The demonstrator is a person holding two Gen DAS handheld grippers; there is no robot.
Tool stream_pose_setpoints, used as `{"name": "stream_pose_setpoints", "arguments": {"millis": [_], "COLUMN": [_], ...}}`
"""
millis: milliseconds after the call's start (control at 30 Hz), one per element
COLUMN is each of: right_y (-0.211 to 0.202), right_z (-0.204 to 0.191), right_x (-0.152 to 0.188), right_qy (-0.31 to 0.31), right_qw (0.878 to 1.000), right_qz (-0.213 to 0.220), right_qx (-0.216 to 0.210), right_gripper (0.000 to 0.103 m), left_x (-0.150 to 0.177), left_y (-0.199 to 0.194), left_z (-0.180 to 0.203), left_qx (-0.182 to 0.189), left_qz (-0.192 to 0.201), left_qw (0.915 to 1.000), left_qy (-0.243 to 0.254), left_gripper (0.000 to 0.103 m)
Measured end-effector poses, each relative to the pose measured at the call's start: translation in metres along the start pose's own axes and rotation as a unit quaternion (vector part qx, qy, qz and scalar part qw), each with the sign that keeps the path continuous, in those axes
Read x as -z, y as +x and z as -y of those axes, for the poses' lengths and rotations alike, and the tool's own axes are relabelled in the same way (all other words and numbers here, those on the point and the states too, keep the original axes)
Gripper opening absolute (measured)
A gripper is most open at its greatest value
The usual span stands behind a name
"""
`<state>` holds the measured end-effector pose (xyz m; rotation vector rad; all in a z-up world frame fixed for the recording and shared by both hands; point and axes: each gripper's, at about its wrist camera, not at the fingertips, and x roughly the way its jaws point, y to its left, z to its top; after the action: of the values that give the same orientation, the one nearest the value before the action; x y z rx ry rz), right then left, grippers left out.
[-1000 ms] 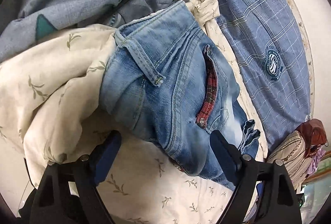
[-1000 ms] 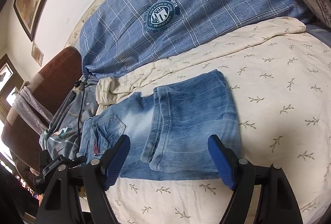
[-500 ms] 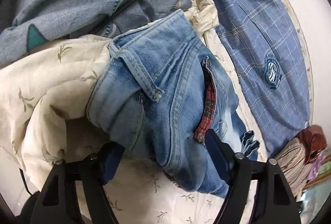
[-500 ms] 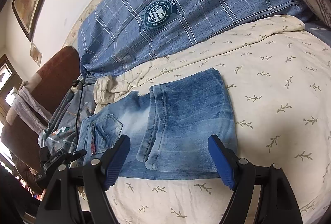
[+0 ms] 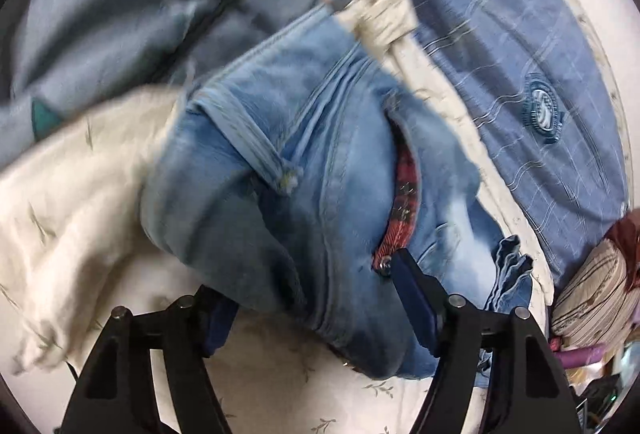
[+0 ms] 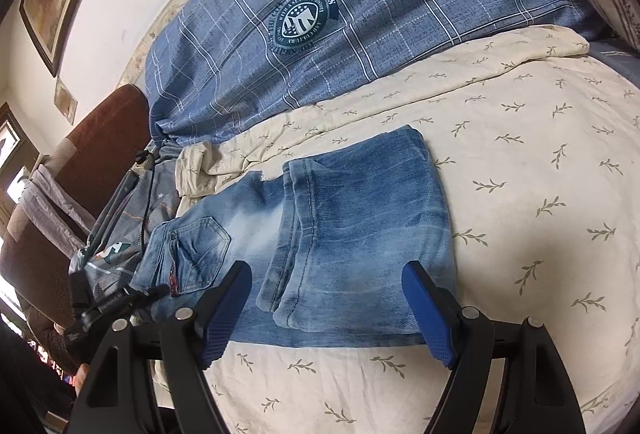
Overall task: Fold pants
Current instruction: 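Grasp the jeans waistband with the left tool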
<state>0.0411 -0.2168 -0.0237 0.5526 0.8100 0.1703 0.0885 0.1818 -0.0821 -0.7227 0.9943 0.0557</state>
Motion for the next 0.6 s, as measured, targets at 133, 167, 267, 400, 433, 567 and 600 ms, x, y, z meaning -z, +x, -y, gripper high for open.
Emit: {"name": "stream_pose_setpoints", "arguments": {"millis": [133,167,267,400,433,567,600], "right_y": [-0.001,-0.001,-0.002,-0.010,-0.011,-0.014,-0.014], "right_z": [0.004,0.005,0.007,0.007,0.007,0.007,0.007], "right_x": [-0.001,-0.002,-0.002,-0.002,-0.002,-0.002,-0.002], "right_qy": [0.007,0.010,0.013,0.009,0.007,-0.004,-0.003], "right_qw": [1.000,1.000,1.000,1.000,1.000,0.999,0.999], "right_qz": [0.001,0.001,0.003,0.015,0.018,0.026,0.026], "right_qx": [0.001,0.002,0.004,0.006,0.007,0.021,0.024], "right_gripper": [0.080,0.080,0.080,0.080,0.080,0.080,0.080], "left_x": [-0.006,-0.008,-0.012,-0.010,-0.010,-0.012,-0.012], "left_y": [0.002,0.003,0.007,0.002,-0.001,-0.002,-0.002], "left_z": [0.001,0.001,0.003,0.001,0.002,0.002,0.003], "left_qx": [-0.003,-0.003,-0.005,-0.002,-0.009,-0.013,-0.016], "left_qz": [-0.001,0.000,0.008,0.032,0.041,0.046,0.047], "left_qw": [1.0000,0.9999,0.9999,0.9995,0.9991,0.9987,0.9986], "left_qy": [-0.007,-0.011,-0.011,0.003,0.005,0.015,0.020], "left_gripper": [0.074,0.074,0.073,0.058,0.050,0.033,0.033]}}
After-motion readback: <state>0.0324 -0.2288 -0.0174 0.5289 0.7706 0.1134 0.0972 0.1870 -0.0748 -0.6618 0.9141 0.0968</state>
